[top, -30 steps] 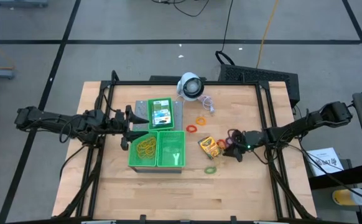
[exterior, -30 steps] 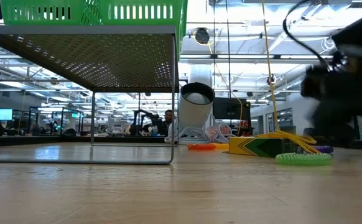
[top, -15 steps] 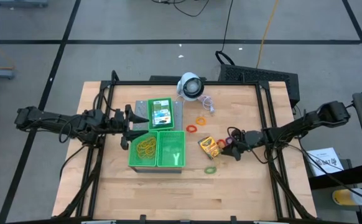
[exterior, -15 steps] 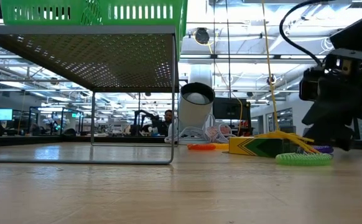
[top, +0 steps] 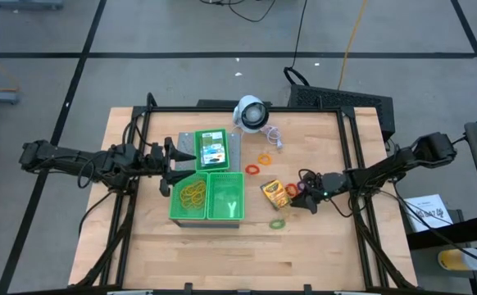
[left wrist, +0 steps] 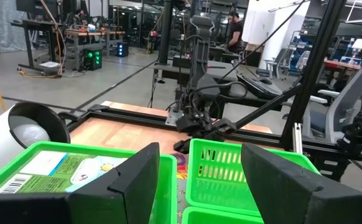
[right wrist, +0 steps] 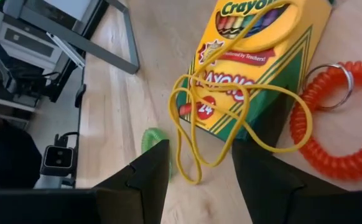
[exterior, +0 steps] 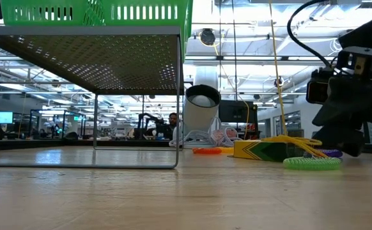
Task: Pick & Place Office Desk Supplies
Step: Put the yellow rubber band into the bottom left green basket on the shelf
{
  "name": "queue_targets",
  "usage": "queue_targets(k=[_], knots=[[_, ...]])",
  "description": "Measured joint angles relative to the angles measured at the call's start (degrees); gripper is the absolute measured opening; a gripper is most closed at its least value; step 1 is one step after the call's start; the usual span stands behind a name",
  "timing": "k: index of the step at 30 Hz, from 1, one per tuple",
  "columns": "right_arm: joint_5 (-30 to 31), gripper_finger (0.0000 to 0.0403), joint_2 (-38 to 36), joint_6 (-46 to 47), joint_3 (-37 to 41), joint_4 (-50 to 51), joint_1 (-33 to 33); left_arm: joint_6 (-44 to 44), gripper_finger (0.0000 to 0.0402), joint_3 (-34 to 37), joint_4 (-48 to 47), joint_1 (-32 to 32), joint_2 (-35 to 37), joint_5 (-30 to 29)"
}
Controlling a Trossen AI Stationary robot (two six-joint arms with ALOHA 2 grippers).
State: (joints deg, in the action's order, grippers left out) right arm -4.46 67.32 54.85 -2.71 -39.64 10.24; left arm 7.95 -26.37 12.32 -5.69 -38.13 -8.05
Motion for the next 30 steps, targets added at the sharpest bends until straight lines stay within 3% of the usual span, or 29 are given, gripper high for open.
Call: queue_targets(k=[30], knots=[[-0.1,0.0169,3.0,-7.0,-4.9,-4.0,0.0,0.3,0.0237,0.0,0.3,0.0,0.0,0.0]])
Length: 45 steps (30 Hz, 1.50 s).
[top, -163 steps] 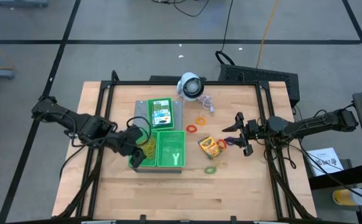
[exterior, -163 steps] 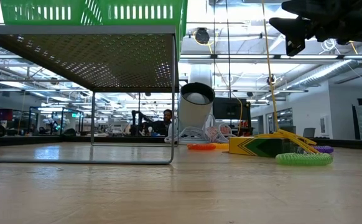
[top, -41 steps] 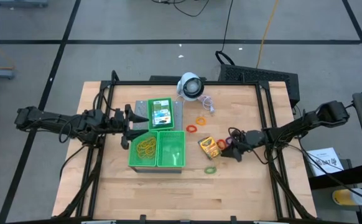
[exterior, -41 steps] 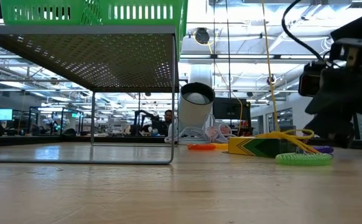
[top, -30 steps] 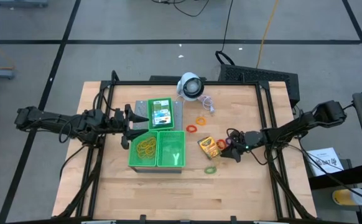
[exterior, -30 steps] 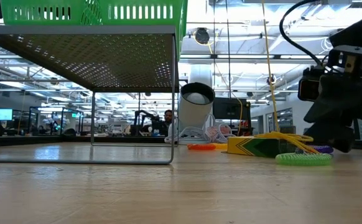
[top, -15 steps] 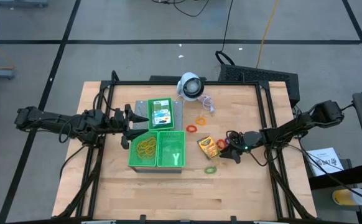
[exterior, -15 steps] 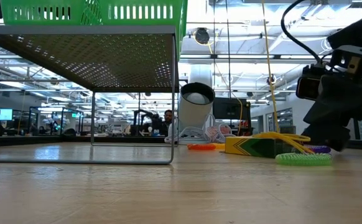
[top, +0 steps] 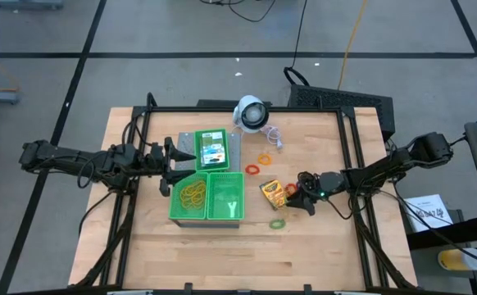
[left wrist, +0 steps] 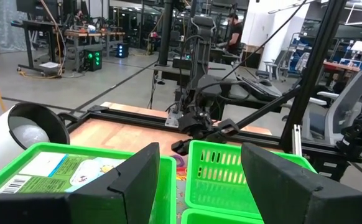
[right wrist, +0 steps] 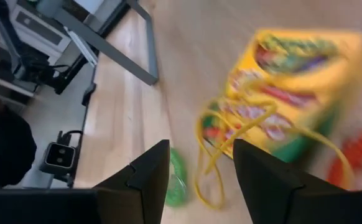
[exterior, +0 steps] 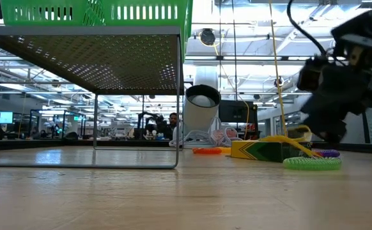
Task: Pick & Place Office Desk Supplies
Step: Put the yellow rubber band into the bottom left green basket on the shelf
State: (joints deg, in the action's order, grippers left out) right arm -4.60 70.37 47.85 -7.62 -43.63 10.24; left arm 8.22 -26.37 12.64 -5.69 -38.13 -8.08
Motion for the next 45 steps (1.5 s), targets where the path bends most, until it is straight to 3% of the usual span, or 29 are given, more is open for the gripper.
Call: queue_targets(k=[9,16,28,33,38,45], knots=[[1.9,0.0169,0.0,-6.8,-6.3,12.5,0.0,0.8,0.0237,0.0,0.0,0.0,0.0,0.0],[3.3,0.0164,0.0,-8.3,-6.4,13.7,0.0,0.9,0.0237,0.0,0.1,0.0,0.0,0.0],[4.6,0.0046,-0.1,-14.9,-6.5,17.3,0.0,1.0,0.0237,0.0,0.8,0.0,0.0,0.0],[6.4,0.0004,-0.1,-19.8,-6.5,17.6,0.0,1.0,0.0237,0.0,0.8,0.0,0.0,0.0],[7.9,0.0003,0.0,-22.0,-6.5,16.0,0.0,1.3,0.0237,0.0,0.8,0.0,0.0,0.0],[6.6,0.0001,-0.8,-28.0,-6.5,4.0,0.0,1.3,0.0237,0.0,0.9,0.0,0.0,0.0]])
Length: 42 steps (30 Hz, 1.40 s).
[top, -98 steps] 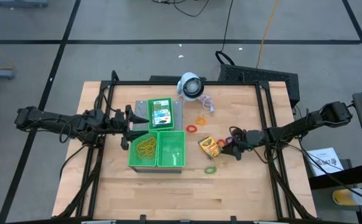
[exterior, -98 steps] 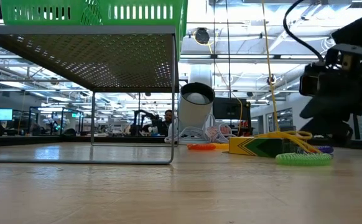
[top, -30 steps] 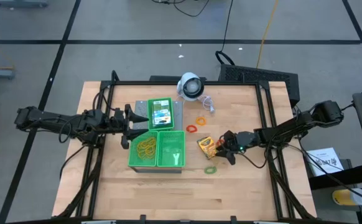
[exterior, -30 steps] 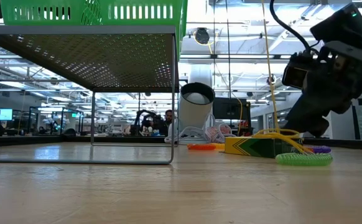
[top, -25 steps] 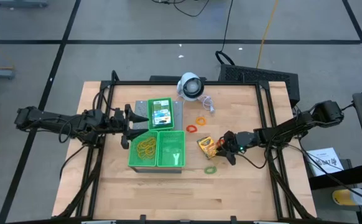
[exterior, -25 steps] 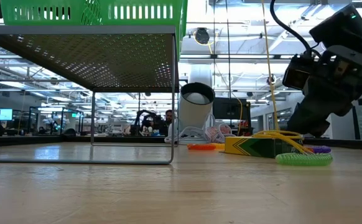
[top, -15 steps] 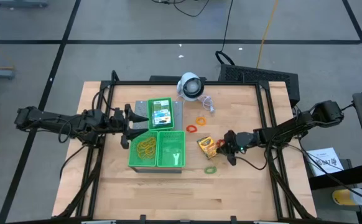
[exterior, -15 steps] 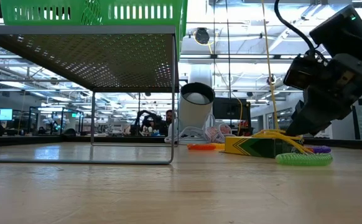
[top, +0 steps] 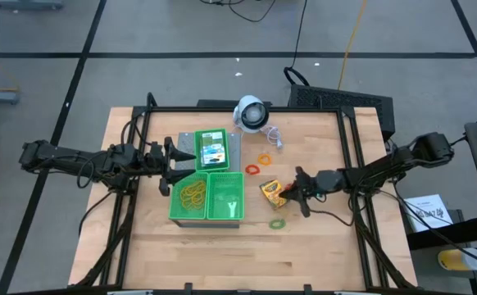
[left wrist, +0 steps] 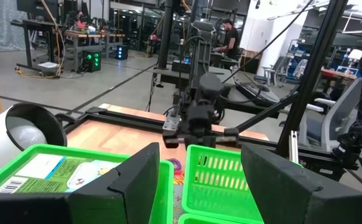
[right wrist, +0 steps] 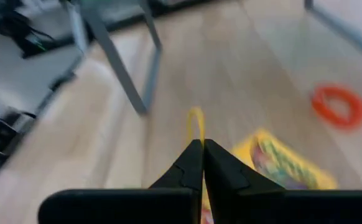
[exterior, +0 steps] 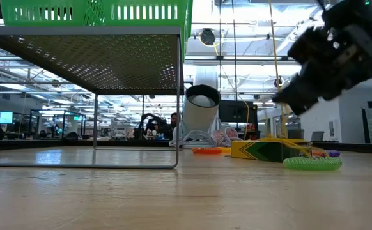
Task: Pick & Place Office Desk Supplies
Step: Put the yellow rubber band into the bottom left green basket on the shelf
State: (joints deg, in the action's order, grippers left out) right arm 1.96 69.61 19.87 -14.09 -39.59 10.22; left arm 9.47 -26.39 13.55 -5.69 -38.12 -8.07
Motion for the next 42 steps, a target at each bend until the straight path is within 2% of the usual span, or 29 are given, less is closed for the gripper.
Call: queue_targets(k=[8,13,17,20,24,32,42], knots=[[-0.7,0.0001,-3.0,-9.0,0.0,-13.2,0.0,3.7,0.0237,0.0,0.0,0.0,0.0,0.0],[-0.9,0.0001,-5.0,-15.6,0.0,-21.3,0.0,2.5,0.0237,0.0,0.1,0.0,-0.2,-0.4],[-3.7,0.0000,-6.4,-19.2,-0.4,-26.4,-0.1,3.8,0.0237,0.0,1.6,0.0,-0.2,-1.5],[-5.3,0.0000,-6.8,-21.7,-2.4,-26.4,-0.1,4.3,0.0237,0.0,5.3,0.0,-0.6,-1.0],[-6.7,0.0000,-6.8,-24.7,-6.4,-20.1,-0.1,2.1,0.0237,0.0,11.2,0.0,-3.0,0.7],[-6.8,0.0000,-6.8,-29.3,-13.1,-12.8,-0.1,-0.1,0.0237,-1.2,24.3,0.0,-13.7,3.7],[-6.8,0.0000,-6.8,-33.3,-15.9,-13.6,-0.1,-2.1,0.0237,-18.1,15.9,-0.9,-28.2,11.2]])
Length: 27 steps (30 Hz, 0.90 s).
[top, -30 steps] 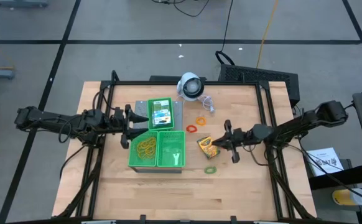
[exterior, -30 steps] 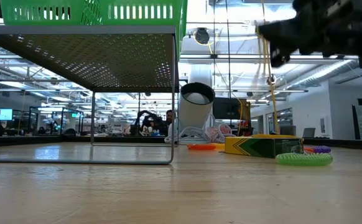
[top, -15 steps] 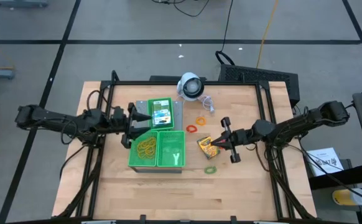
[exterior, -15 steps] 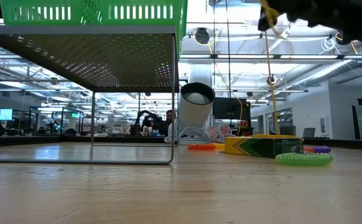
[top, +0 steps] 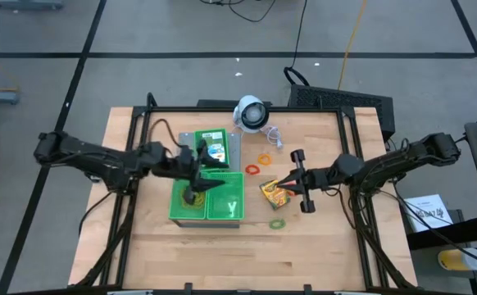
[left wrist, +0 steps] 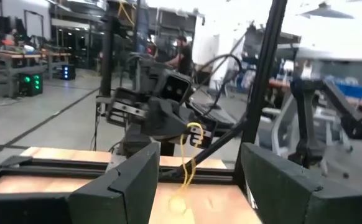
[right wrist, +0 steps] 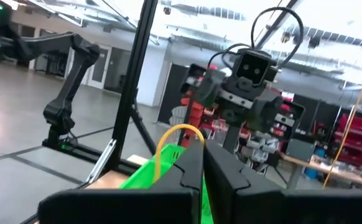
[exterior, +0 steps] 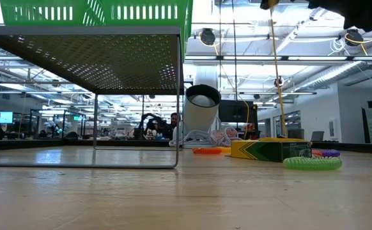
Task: Pick & Place Office Desk Supplies
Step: Put the yellow rubber band into the bottom left green basket on the shelf
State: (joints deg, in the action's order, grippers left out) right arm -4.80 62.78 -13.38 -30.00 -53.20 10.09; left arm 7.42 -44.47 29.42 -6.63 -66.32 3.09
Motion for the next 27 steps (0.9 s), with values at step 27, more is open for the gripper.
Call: queue_targets(k=[27], knots=[[-1.5,0.0000,0.0,-5.6,-0.4,-6.8,0.1,-6.1,0.0237,-28.1,-1.1,-1.7,-34.5,-0.1]])
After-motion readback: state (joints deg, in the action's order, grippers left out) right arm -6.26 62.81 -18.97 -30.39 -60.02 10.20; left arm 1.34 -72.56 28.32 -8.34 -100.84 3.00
